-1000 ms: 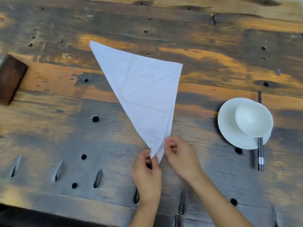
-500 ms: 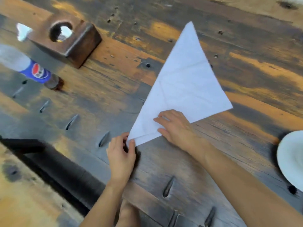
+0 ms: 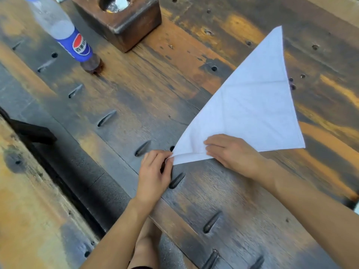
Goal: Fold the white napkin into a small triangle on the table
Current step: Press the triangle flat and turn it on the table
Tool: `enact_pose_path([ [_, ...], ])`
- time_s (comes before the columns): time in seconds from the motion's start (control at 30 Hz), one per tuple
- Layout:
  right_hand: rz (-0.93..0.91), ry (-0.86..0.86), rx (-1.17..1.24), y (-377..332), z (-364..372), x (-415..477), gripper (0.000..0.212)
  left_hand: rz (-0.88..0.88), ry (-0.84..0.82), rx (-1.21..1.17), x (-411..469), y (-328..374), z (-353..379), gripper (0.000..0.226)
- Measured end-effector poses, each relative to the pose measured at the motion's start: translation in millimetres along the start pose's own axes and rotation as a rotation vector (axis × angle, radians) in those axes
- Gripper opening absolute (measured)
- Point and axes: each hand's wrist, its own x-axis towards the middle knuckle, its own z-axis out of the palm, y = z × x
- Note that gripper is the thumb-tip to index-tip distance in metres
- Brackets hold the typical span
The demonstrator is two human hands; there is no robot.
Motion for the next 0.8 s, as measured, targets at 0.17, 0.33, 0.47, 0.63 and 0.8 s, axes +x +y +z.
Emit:
enact_pose_path([
  [0.17, -0.012, -0.048, -0.039, 0.0, 1.3, -7.8, 0.027, 0.057, -0.006, 0.046, -1.5, -3.2, 0.1, 0.013],
  [0.33, -0.08, -0.132, -0.122, 16.9, -6.9, -29.7, 0.043, 0.136, -0.007, 0.103, -3.6, -3.7, 1.8, 0.01],
  [0.47, 0.016, -0.111, -0.086, 1.0, -16.3, -33.3, 0.041, 0.141, -0.03, 0.098, -4.4, -5.4, -6.2, 0.009],
  [0.63, 0.181, 0.082, 0.012, 10.6, -13.4, -49.5, 0.046, 0.118, -0.102, 0.063, -3.5, -4.7, -16.8, 0.018],
  [0.8, 0.122, 0.128, -0.029, 39.0, -14.5, -68.7, 0.025, 0.068, -0.063, 0.044, -1.5, -3.0, -13.8, 0.011],
])
